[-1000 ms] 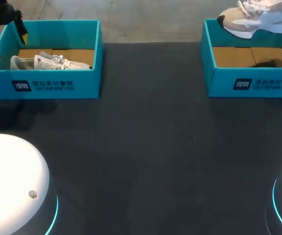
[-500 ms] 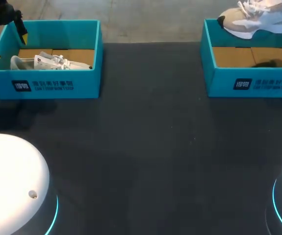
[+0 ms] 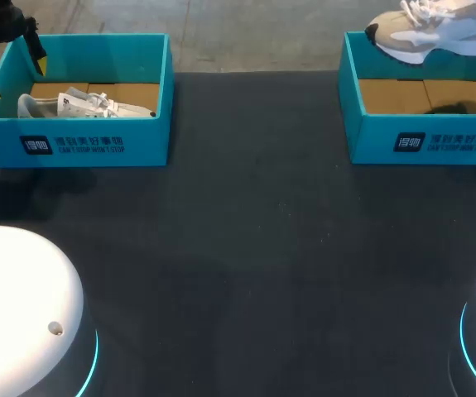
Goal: Take the shoe out of the shoebox, open the shoe tongue, remove and reinsert the insole, then place the shoe into the shoebox
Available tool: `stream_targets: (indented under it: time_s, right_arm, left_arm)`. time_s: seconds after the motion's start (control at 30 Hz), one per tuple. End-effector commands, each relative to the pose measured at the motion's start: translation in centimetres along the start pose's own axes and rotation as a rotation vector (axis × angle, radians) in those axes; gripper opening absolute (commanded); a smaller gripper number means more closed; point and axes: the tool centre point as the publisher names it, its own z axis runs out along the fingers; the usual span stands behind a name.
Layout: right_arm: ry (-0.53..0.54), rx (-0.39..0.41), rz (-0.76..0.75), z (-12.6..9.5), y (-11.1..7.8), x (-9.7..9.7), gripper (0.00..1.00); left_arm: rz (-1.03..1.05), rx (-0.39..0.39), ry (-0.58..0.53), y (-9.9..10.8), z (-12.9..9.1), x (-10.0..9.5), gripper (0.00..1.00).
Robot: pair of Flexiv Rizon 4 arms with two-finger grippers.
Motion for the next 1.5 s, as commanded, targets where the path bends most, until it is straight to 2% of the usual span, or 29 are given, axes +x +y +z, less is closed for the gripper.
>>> stream_targets:
  time_s: [0.03, 0.1, 0.53, 0.83, 1.13, 1.2, 1.23, 1.43, 1.5]
  right_arm:
    - [-0.02, -0.027, 0.011, -1.9, -2.0, 0.7, 0.0]
    - [-0.051, -0.034, 0.013, -2.8, -2.8, 1.2, 0.0]
    - [-0.068, -0.045, 0.014, -6.5, -7.8, 4.6, 0.0]
    - [-0.161, -0.066, -0.018, -7.9, -12.1, 7.5, 0.0]
    - [-0.157, -0.063, -0.027, -9.4, -16.5, 10.6, 0.0]
    - [-0.156, -0.063, -0.027, -9.5, -16.9, 10.8, 0.0]
    - [-0.152, -0.062, -0.025, -9.9, -18.1, 11.8, 0.0]
    - [-0.156, -0.054, -0.036, -10.6, -21.8, 14.9, 0.0]
    - [-0.155, -0.053, -0.036, -10.7, -22.2, 15.2, 0.0]
  left_arm:
    - [0.0, -0.003, 0.0, -0.1, 0.0, 0.1, 1.0]
    - [0.0, -0.003, 0.0, -0.1, 0.0, 0.1, 1.0]
    - [0.0, -0.003, 0.0, -0.1, 0.0, 0.1, 1.0]
    - [0.0, -0.003, 0.0, -0.1, 0.0, 0.1, 1.0]
    - [0.0, -0.003, 0.0, -0.1, 0.0, 0.1, 1.0]
    - [0.0, -0.003, 0.0, -0.1, 0.0, 0.1, 1.0]
    - [0.0, -0.003, 0.0, -0.1, 0.0, 0.1, 1.0]
    - [0.0, -0.003, 0.0, -0.1, 0.0, 0.1, 1.0]
    - [0.0, -0.003, 0.0, -0.1, 0.0, 0.1, 1.0]
